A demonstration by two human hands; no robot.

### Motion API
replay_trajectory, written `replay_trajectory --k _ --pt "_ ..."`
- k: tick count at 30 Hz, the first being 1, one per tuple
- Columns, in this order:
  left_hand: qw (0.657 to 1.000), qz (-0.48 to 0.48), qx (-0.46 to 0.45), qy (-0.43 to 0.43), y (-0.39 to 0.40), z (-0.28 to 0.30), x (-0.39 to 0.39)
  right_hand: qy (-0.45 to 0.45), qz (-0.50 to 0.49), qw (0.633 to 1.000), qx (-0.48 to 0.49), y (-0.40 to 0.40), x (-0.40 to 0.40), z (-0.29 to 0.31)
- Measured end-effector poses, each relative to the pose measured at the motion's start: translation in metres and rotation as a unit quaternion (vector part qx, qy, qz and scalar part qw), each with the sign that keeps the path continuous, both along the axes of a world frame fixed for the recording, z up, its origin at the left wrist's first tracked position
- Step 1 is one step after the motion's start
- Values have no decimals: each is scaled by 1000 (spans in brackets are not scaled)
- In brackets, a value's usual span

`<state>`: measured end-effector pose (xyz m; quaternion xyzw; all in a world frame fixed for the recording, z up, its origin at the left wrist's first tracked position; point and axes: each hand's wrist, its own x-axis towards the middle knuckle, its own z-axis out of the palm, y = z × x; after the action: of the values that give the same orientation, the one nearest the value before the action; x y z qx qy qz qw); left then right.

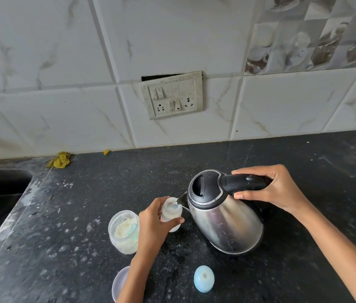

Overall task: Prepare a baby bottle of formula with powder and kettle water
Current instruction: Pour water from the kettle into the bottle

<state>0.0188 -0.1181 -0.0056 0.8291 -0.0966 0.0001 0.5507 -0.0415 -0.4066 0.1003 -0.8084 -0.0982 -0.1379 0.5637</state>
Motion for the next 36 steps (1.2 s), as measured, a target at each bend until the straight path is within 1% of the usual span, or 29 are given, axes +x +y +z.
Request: replay_trajectory --k 7,36 --pt "1000 0 4 -5 1 2 -2 -1 6 1000 -28 2 2 0" --pt "1000 11 17 -9 9 -4 -1 10 31 997 -63 11 10 12"
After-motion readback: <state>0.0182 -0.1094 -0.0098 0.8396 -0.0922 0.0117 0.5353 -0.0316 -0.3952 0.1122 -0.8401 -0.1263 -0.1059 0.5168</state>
